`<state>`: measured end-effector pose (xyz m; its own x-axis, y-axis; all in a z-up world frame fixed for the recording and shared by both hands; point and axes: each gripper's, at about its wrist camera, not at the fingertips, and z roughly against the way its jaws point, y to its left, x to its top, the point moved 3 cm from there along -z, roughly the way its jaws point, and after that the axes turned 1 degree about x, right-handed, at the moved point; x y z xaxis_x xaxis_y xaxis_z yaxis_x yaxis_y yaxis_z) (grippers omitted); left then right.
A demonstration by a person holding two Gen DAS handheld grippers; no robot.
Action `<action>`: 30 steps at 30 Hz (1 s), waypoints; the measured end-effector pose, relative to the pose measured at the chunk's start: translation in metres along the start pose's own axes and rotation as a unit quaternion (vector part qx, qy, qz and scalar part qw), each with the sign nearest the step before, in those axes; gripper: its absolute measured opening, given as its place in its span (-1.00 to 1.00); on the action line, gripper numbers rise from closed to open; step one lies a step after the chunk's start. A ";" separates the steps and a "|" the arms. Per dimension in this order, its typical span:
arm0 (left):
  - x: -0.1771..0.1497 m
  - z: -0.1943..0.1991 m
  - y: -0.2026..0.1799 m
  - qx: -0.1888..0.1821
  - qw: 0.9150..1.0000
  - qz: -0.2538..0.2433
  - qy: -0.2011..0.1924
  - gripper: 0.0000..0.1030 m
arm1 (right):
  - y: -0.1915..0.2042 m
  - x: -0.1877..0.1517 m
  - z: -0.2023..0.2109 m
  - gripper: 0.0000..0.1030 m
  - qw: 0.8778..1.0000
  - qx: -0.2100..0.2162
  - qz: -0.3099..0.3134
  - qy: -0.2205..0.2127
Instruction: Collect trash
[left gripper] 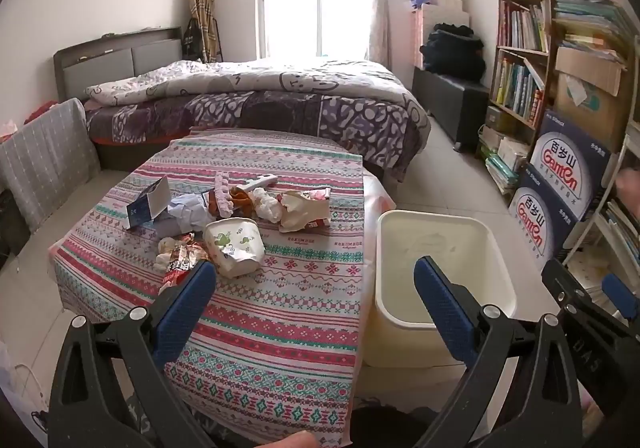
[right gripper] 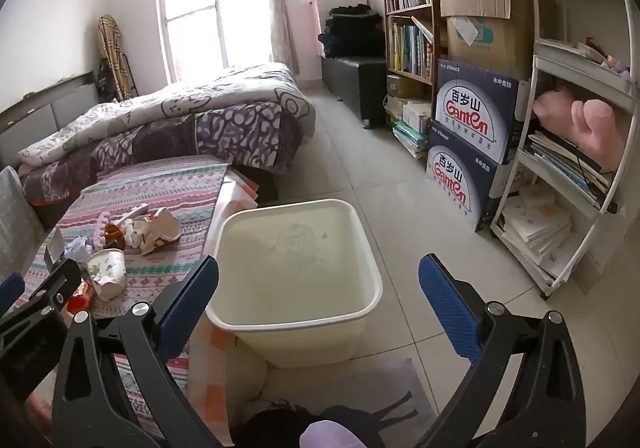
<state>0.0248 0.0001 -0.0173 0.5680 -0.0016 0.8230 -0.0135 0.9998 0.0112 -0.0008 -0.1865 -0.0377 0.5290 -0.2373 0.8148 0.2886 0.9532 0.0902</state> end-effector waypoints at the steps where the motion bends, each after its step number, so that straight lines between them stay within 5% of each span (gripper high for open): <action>1: 0.000 0.000 0.000 0.000 1.000 0.000 0.001 0.87 | 0.001 -0.001 0.000 0.86 1.000 -0.001 0.000 -0.001; 30: -0.003 0.001 0.009 0.000 1.000 0.012 0.004 0.87 | 0.008 -0.004 0.003 0.86 1.000 -0.002 -0.003 0.001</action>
<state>0.0225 0.0090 -0.0190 0.5744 0.0234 0.8183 -0.0275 0.9996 -0.0093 -0.0024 -0.1777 -0.0384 0.5283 -0.2430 0.8135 0.2944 0.9512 0.0929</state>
